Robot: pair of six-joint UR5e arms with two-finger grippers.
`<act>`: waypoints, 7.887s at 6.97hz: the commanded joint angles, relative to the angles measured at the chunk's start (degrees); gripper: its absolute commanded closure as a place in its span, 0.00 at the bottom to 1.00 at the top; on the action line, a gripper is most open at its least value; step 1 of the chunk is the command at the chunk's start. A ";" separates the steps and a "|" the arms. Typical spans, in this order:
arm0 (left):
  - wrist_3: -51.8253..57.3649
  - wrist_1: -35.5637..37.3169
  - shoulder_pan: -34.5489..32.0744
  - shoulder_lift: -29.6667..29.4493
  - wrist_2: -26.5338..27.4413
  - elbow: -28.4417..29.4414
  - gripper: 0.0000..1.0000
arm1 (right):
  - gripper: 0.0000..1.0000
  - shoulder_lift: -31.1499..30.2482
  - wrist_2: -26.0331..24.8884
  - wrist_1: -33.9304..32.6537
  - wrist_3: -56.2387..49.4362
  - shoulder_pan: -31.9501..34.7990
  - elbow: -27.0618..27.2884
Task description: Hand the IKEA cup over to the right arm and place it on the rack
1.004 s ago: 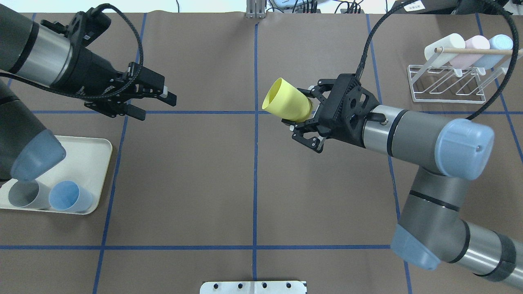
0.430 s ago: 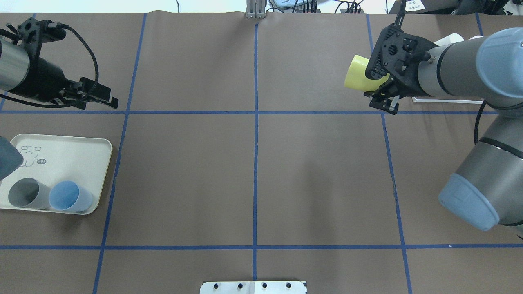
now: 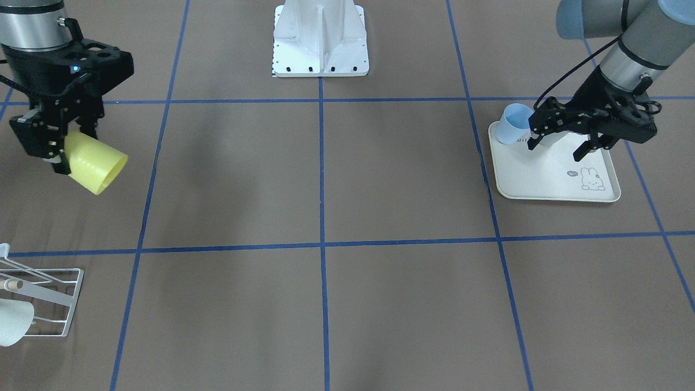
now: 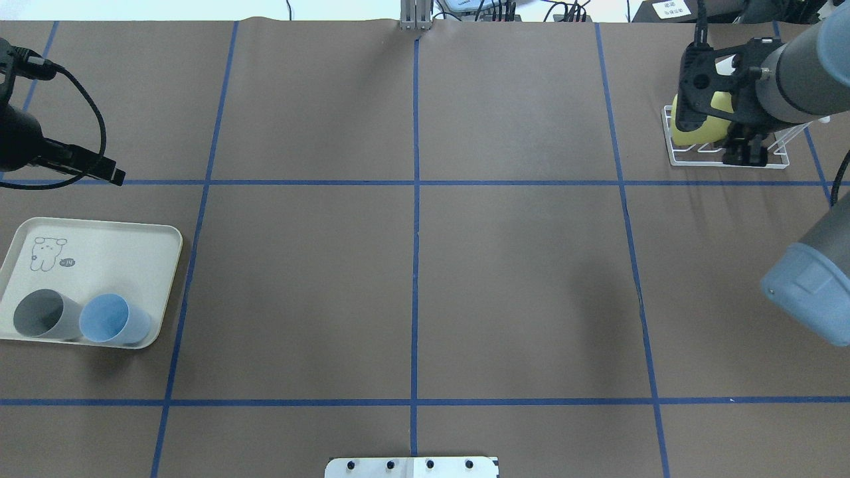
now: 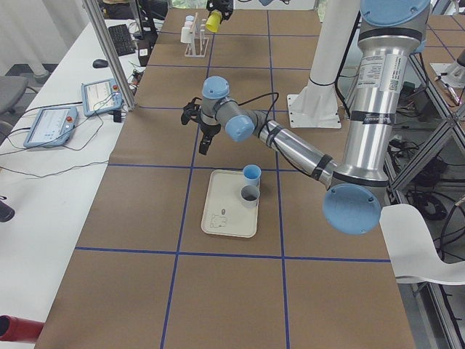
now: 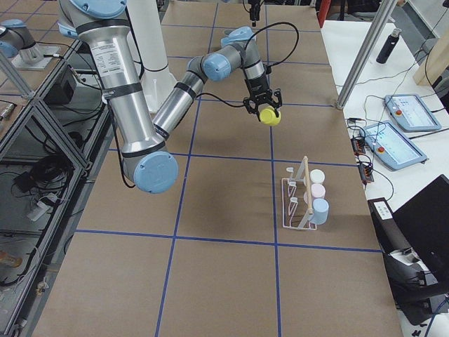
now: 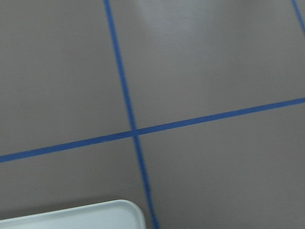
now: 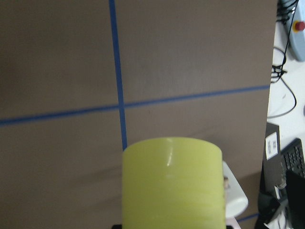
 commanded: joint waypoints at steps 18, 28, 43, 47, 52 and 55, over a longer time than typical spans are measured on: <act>0.41 0.06 -0.07 0.72 0.11 -1.05 0.00 | 0.01 3.42 -18.13 8.00 -32.26 -1.01 -25.87; 0.94 -12.73 0.54 13.70 3.36 -0.88 0.00 | 0.01 4.56 12.10 32.87 43.05 -5.99 -16.56; -1.26 -25.51 10.04 24.02 6.08 5.28 1.00 | 0.01 8.96 15.62 34.36 61.05 -12.00 -15.50; -1.00 -24.82 4.02 23.67 0.55 1.24 1.00 | 0.01 9.48 13.87 35.07 61.22 -13.22 -15.94; -34.46 -22.71 -3.06 6.67 -8.04 -4.21 1.00 | 0.01 7.47 -3.52 65.41 61.57 -22.88 -23.74; -59.91 -23.06 -1.31 -9.42 -13.08 -3.61 1.00 | 0.01 5.79 -10.56 92.90 60.26 -29.64 -31.82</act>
